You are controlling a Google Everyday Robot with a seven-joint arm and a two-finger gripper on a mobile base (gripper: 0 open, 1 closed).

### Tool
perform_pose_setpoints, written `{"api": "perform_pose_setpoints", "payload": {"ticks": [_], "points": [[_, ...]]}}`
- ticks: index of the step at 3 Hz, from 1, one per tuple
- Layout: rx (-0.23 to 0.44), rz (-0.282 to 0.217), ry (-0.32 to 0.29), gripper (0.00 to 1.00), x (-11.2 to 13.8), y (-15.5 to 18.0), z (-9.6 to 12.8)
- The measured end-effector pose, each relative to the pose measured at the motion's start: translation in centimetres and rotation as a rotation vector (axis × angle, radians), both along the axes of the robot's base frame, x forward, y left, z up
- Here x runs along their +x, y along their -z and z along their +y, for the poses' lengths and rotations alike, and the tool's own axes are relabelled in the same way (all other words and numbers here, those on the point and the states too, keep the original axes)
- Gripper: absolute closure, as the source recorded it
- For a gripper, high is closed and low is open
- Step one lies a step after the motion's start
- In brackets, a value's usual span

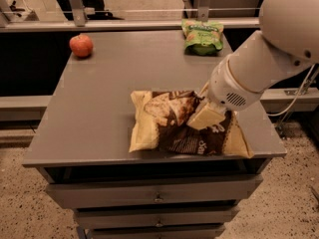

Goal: Move brown chip bag near green rice chip bag

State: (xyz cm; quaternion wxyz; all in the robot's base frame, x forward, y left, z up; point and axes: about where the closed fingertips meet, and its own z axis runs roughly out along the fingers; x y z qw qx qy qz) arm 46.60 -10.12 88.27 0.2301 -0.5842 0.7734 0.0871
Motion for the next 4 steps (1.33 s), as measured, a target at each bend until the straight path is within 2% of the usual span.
{"api": "perform_pose_setpoints", "payload": {"ticks": [1, 2, 3, 4], "points": [[-0.037, -0.093, 0.046, 1.00, 1.9, -4.2, -3.1], [-0.037, -0.093, 0.046, 1.00, 1.9, -4.2, -3.1], [-0.039, -0.131, 0.100, 1.00, 3.7, -4.2, -5.1], [-0.053, -0.198, 0.185, 1.00, 7.7, -4.7, -9.1]]}}
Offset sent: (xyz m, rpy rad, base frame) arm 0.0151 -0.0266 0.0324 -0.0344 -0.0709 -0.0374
